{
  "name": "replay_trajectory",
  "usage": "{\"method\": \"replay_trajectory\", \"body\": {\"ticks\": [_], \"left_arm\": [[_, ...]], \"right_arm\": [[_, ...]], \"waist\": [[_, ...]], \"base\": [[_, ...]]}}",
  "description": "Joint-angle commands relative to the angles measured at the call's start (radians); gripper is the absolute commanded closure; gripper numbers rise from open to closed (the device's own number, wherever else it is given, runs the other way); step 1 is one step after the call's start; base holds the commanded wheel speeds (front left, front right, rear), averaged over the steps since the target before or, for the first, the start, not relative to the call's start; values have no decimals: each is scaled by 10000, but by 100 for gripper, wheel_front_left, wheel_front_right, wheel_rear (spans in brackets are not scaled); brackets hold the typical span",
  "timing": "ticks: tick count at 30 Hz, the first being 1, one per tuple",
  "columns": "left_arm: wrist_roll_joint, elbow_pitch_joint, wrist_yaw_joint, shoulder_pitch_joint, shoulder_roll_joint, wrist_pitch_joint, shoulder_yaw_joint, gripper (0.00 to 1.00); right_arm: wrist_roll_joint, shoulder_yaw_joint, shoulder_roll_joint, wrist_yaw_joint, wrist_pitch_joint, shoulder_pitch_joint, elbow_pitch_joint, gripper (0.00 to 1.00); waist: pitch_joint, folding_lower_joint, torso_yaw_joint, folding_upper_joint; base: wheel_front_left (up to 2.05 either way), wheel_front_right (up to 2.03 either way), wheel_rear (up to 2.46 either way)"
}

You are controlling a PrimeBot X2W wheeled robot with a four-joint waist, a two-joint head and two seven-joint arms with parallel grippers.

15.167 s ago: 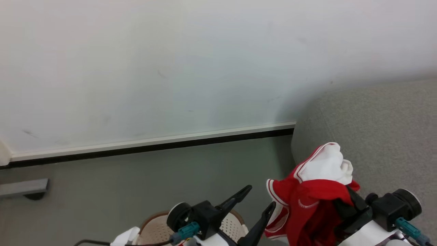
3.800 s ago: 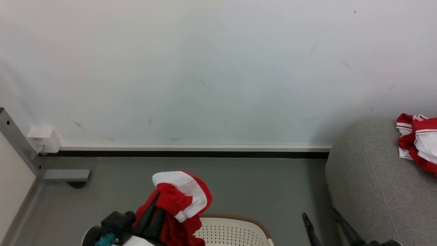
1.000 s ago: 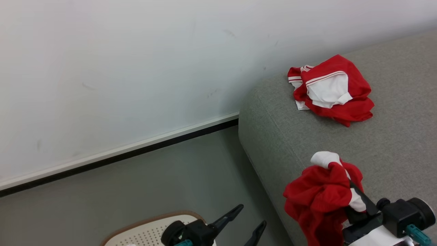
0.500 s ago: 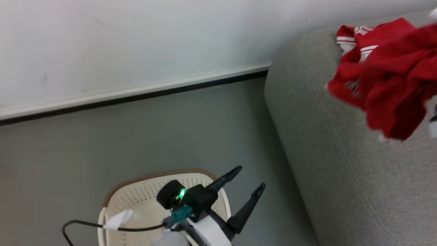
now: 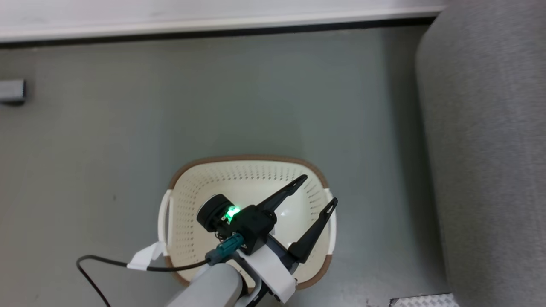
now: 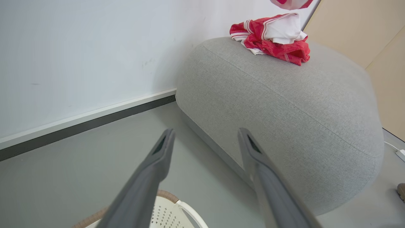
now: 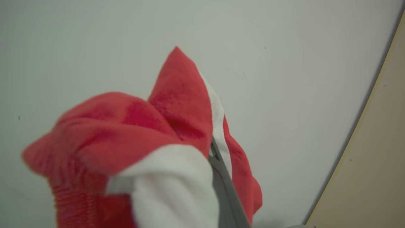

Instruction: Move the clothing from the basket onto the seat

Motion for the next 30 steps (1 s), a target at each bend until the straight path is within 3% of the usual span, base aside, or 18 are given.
{"method": "replay_trajectory", "body": {"ticks": [1, 4, 12, 13, 14, 15, 16, 17, 24, 30], "left_arm": [[179, -40, 32, -114, -6, -83, 15, 0], [189, 4, 72, -95, 1, -84, -34, 0], [201, 88, 104, 65, 76, -135, -155, 0], [187, 99, 125, 96, 125, -126, -151, 0], [169, 110, 140, 113, 169, -90, -145, 0], [148, 115, 177, 143, 231, -43, -126, 0], [119, 102, 193, 172, 268, -23, -98, 0], [76, 87, 211, 210, 299, -15, -73, 0], [-237, 221, 314, 459, 356, 18, 46, 0], [-591, 463, 445, 757, 366, -97, 241, 0]], "right_arm": [[-249, -275, -161, -25, 6, -166, 564, 100], [-675, -972, -172, -25, -173, 39, 1742, 100], [-2262, -3209, 862, -26, -809, 1484, 4816, 100], [-2518, -3451, 1087, -26, -846, 1603, 5008, 94], [-2823, -3679, 1274, -26, -875, 1661, 5099, 77], [-3058, -3897, 1464, -25, -904, 1694, 5125, 71], [-3352, -4094, 1638, -26, -930, 1679, 5102, 11], [-3571, -4302, 1788, -25, -924, 1622, 5045, 0], [-4967, -4418, 2932, -26, -639, 1937, 4660, 0], [-4249, -3694, 3046, -25, -1238, 3494, 4522, 0]], "waist": [[623, -3, 578, 0], [773, -3, 752, 0], [647, -3, 869, 0], [595, -3, 843, 0], [545, -3, 809, 0], [490, -3, 757, 0], [435, -3, 698, 0], [368, -3, 624, 0], [-381, -3, 89, 0], [-1168, -3, -226, 0]], "base": [[0, 0, 0], [0, 0, 0], [0, 0, 0], [0, 0, 0], [0, 0, 0], [0, 0, 0], [0, 0, 0], [0, 0, 0], [0, 0, 0], [0, 0, 0]]}}
